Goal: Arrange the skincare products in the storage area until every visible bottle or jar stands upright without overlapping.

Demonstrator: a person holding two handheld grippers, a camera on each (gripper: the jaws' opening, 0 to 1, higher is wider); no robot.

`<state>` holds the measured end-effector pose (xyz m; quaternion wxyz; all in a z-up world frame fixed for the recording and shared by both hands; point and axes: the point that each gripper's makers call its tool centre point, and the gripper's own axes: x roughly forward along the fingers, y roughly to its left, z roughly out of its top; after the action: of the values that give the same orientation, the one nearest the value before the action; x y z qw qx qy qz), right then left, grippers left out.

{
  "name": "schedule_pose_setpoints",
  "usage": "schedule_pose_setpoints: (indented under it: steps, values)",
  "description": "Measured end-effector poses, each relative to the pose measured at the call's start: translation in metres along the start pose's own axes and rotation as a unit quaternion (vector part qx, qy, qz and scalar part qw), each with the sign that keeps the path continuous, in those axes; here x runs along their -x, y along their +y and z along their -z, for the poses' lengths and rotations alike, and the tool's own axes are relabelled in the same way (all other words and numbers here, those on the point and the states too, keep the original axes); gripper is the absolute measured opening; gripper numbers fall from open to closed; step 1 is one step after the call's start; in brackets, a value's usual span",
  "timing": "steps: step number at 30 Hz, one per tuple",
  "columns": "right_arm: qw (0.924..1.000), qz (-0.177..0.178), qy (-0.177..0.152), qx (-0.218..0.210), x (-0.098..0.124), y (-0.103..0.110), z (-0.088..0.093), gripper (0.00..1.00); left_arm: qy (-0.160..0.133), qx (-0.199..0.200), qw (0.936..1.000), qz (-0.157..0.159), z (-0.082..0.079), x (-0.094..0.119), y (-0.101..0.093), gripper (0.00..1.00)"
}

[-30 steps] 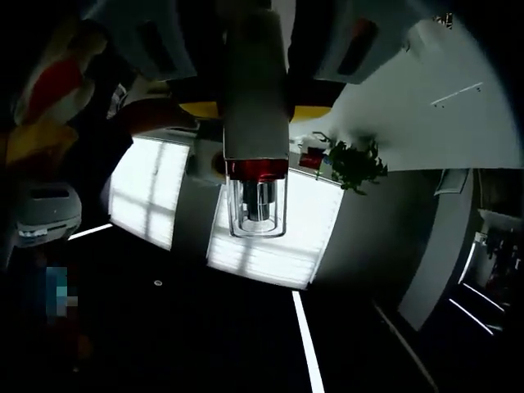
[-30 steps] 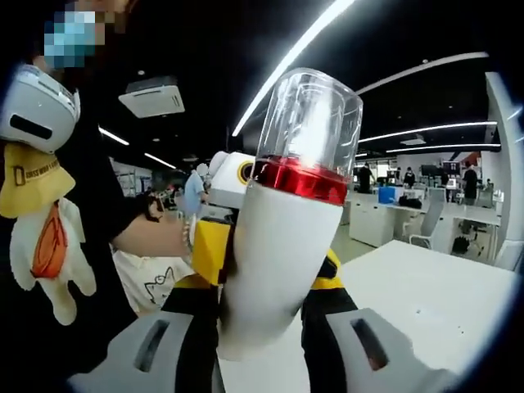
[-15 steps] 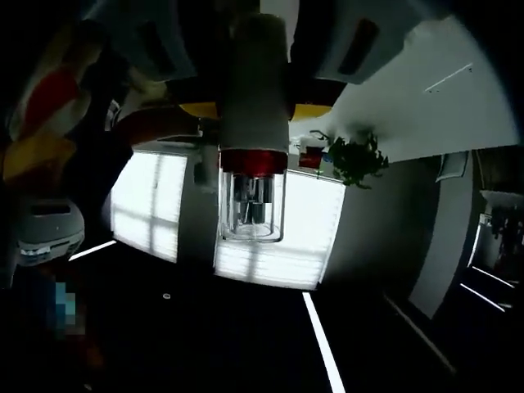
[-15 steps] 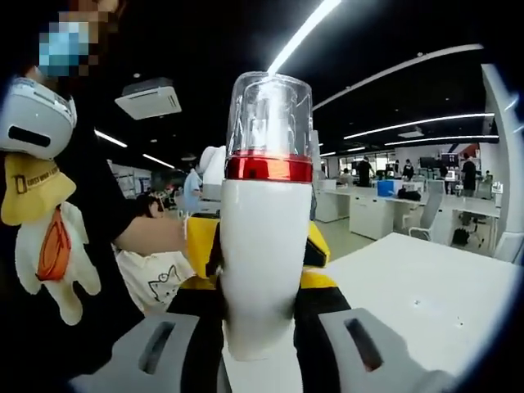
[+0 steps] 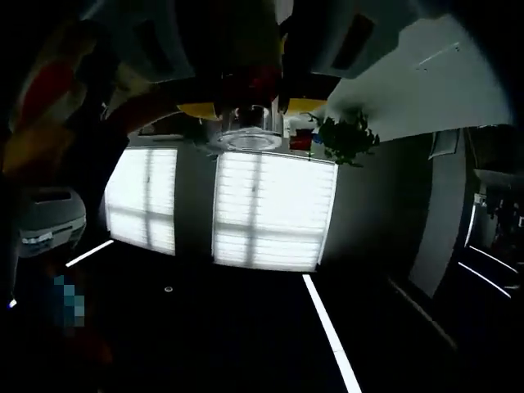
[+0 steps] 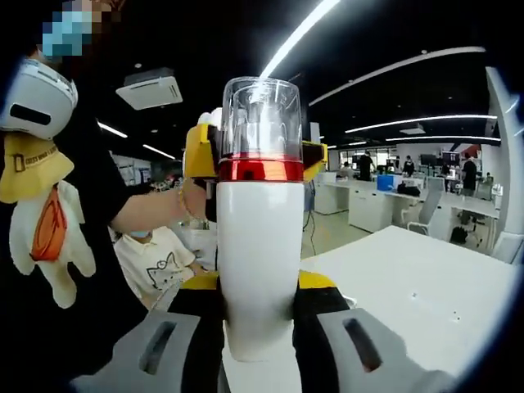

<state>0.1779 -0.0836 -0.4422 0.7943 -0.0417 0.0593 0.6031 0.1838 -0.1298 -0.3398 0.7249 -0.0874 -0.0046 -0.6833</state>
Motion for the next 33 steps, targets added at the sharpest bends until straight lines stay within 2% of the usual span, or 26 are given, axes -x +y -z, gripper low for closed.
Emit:
schedule_pose_setpoints:
  steps: [1,6,9,14,15,18,23,28,31,33]
  values:
    - [1.0000,0.000,0.002,0.000,0.000,-0.001,0.003,0.30,0.029,-0.014,0.9995,-0.004,0.011,-0.001,0.001,0.29]
    - [0.9998,0.001,0.017,-0.006,0.002,-0.007,0.023,0.31,0.063,-0.017,0.9978,-0.013,0.031,-0.008,0.005,0.28]
    - [0.9994,0.007,0.034,0.003,0.003,-0.014,0.039,0.31,0.095,-0.029,0.9950,-0.017,0.047,-0.013,0.008,0.27]
    - [0.9984,0.008,0.055,0.005,0.004,-0.021,0.064,0.31,0.152,-0.053,0.9869,-0.015,0.081,-0.026,0.014,0.27]
    - [0.9979,0.011,0.065,0.004,0.004,-0.025,0.075,0.31,0.161,-0.056,0.9853,-0.015,0.087,-0.028,0.015,0.27]
    - [0.9969,0.018,0.075,0.013,0.007,-0.033,0.091,0.31,0.177,-0.068,0.9818,-0.012,0.100,-0.033,0.017,0.27]
    - [0.9958,0.022,0.086,0.023,0.010,-0.047,0.115,0.31,0.200,-0.078,0.9766,-0.011,0.131,-0.040,0.037,0.27]
    - [0.9904,0.023,0.132,0.034,0.014,-0.064,0.152,0.31,0.241,-0.082,0.9671,-0.012,0.165,-0.045,0.048,0.27]
    - [0.9883,0.020,0.148,0.030,0.016,-0.074,0.173,0.31,0.255,-0.073,0.9641,-0.017,0.184,-0.048,0.059,0.26]
    - [0.9870,0.017,0.158,0.023,0.016,-0.080,0.185,0.31,0.260,-0.068,0.9631,-0.019,0.191,-0.050,0.062,0.26]
